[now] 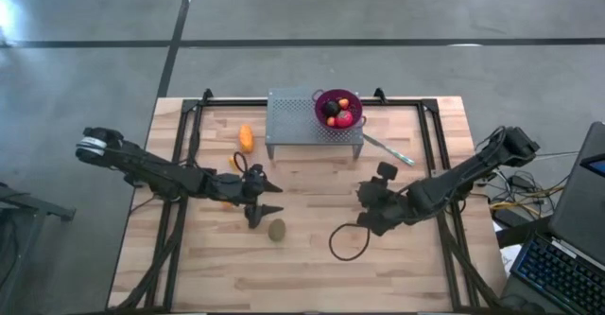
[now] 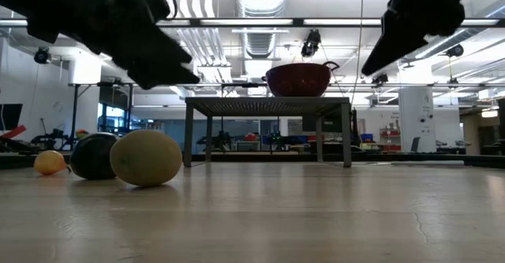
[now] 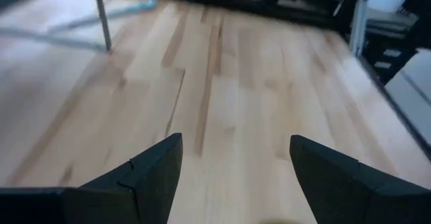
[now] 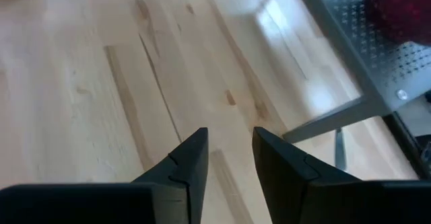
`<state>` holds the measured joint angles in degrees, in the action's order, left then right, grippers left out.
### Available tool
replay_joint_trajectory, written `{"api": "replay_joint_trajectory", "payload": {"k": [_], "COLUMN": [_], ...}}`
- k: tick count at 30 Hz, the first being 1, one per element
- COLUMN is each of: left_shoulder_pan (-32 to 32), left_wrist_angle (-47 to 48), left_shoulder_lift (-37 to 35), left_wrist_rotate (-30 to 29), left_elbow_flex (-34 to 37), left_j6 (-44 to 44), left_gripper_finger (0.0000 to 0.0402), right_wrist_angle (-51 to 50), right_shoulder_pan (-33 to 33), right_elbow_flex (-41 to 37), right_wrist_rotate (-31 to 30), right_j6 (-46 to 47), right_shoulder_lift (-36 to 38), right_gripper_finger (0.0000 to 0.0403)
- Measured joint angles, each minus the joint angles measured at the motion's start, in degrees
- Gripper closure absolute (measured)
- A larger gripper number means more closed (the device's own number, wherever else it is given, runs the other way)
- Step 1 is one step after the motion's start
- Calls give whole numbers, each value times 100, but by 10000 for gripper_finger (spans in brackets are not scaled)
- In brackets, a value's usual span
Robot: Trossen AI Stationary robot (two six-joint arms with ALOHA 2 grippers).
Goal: Pick & Place Fruit
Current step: Put the pear into the purple strainer bowl on the shelf
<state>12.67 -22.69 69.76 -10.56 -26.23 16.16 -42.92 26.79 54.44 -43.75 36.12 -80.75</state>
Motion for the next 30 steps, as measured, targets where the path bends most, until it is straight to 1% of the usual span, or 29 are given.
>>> {"api": "replay_joint_trajectory", "payload": {"k": [2,5,11,15,19,24,30], "left_shoulder_pan": [99,298,731,1049,1391,1716,1919], "left_wrist_angle": [488,1511,4064,5549,6823,7789,8506], "left_shoulder_lift": [0,0,0,0,0,-2,-11], "left_wrist_rotate": [-81,-241,-338,-764,-1160,-1214,-1205], "left_elbow_flex": [-63,-324,-1282,-2013,-2636,-3033,-3013], "left_j6": [202,659,1465,1779,2241,2873,3494], "left_gripper_finger": [122,122,122,123,129,133,133], "right_wrist_angle": [188,219,297,347,459,477,477], "right_shoulder_pan": [-3,-9,-16,-18,-18,-18,-18], "right_elbow_flex": [-141,-240,-276,-269,-311,-324,-324], "right_wrist_rotate": [-2,-2,-2,-16,-46,-64,-144], "right_j6": [-2,20,32,36,35,33,13], "right_shoulder_lift": [0,0,0,0,0,0,0], "right_gripper_finger": [284,278,269,266,262,257,251]}}
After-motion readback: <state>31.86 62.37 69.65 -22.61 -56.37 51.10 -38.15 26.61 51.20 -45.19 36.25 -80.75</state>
